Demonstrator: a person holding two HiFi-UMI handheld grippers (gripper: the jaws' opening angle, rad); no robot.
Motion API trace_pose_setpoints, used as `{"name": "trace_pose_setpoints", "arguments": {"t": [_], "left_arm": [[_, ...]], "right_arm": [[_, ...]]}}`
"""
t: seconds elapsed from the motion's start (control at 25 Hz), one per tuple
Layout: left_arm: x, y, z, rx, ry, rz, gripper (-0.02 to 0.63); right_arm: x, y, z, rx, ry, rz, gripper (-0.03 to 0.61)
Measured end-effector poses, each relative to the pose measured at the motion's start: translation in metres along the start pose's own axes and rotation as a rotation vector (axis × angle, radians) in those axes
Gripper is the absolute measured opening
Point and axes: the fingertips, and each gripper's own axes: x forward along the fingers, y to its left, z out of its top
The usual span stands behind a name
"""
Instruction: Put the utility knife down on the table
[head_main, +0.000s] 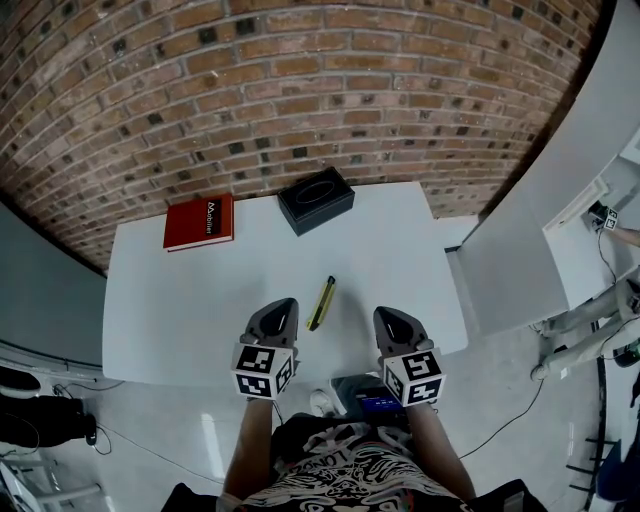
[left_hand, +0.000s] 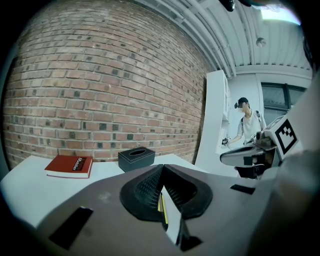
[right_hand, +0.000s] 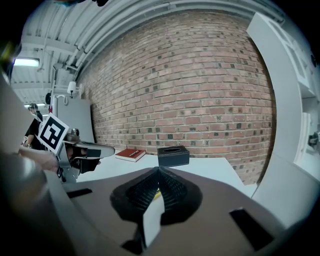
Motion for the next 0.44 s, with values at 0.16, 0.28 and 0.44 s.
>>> {"name": "trace_pose_setpoints", "arguments": {"t": [0.16,0.28,0.44], "left_arm": [[0.0002,0.0001,-0.0015,-0.003,0.003,-0.003,0.015],[-0.0008,0.0013,-0.0005,-0.002,-0.002,0.002,0.015],[-0.0027,0.0039,0.0048,0.005,-0.030,0.010,0.015]], "right_arm": [[0.0011,-0.0004,-0.0017,-0.005,0.011,-0.003,0.000],[0.0015,0.0008,-0.0011,-0.008,0.012,0.000,0.000],[0.0029,0.0020,-0.0024,-0.007,0.013,0.003,0.000]]}}
